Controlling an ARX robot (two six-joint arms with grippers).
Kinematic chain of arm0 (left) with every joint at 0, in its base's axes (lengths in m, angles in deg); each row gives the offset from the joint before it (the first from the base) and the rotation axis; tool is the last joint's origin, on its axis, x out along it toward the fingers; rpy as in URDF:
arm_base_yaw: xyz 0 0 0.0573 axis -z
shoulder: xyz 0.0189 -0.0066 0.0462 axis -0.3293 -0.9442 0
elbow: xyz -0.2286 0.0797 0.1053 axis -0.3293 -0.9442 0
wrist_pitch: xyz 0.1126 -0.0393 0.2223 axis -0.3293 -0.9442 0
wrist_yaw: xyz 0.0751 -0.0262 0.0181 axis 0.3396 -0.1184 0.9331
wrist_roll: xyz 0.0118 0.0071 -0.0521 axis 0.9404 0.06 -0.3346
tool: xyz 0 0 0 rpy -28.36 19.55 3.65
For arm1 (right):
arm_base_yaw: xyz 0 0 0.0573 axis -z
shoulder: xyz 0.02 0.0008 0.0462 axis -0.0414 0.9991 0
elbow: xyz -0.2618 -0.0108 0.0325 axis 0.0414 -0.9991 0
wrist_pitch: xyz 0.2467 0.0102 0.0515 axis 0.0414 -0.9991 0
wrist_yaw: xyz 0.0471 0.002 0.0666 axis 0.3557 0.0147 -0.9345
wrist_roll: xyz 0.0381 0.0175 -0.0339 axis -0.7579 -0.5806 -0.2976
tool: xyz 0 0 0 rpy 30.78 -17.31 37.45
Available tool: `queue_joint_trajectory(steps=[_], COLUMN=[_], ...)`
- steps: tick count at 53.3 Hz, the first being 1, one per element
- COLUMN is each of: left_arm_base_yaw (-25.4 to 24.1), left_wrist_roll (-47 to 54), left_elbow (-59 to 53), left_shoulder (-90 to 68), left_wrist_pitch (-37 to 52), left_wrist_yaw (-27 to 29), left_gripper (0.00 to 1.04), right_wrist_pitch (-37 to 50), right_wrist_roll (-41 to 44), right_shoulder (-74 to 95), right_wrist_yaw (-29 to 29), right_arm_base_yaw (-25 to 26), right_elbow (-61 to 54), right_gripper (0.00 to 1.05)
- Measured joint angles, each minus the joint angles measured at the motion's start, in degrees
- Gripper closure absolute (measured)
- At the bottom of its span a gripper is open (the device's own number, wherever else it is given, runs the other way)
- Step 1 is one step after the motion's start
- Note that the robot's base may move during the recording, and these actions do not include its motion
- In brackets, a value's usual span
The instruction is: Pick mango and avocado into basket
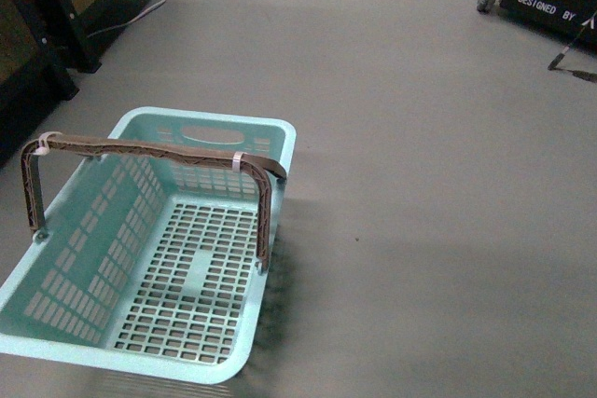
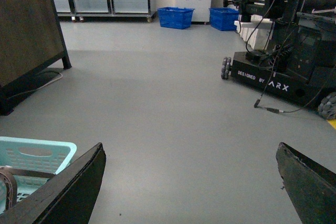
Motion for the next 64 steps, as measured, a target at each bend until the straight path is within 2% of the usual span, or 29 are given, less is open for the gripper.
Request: queue_joint_trajectory(steps=[64], left_arm_base_yaw=[0.0], left_wrist_roll=[0.0], left_elbow=[0.0], left_shoulder=[0.0], left_wrist_pitch=[0.0], left_wrist_yaw=[0.0], left_gripper=[0.07], right_wrist_pitch=[0.0], right_wrist_roll=[0.0], right_shoulder=[0.0], right_wrist_yaw=[0.0], right_arm_base_yaw=[0.0], right_elbow=[0.0], right_gripper=[0.08])
